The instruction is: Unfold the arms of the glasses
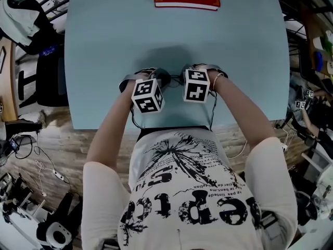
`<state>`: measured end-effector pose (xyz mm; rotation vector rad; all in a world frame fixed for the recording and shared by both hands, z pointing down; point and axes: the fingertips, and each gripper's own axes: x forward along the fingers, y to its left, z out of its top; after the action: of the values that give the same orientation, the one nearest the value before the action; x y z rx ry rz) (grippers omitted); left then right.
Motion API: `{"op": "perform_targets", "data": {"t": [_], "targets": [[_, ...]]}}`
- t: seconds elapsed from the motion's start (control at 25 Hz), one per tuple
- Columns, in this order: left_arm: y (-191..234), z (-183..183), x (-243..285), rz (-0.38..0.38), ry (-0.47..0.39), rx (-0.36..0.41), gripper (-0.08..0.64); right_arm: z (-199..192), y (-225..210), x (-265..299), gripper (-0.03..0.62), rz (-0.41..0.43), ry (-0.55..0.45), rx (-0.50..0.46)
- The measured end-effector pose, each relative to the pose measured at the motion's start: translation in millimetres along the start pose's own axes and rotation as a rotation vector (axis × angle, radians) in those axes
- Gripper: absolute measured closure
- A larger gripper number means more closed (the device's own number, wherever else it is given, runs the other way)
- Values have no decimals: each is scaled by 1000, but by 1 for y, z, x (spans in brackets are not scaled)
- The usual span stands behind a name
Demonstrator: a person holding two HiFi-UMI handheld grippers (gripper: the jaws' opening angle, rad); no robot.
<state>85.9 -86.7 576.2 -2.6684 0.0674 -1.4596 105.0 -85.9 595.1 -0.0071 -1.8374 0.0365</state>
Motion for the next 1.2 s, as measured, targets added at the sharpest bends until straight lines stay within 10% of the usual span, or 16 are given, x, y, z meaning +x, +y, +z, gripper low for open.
{"op": "perform_targets", "data": {"t": [0.6,1.2], "targets": [[4,-14,-48,-105,-45,12,531,6,-1,4,557,-41,30,118],[17,-37,-82,-13,-105,-22,534,7,0,3,560,-45,85,157]]}}
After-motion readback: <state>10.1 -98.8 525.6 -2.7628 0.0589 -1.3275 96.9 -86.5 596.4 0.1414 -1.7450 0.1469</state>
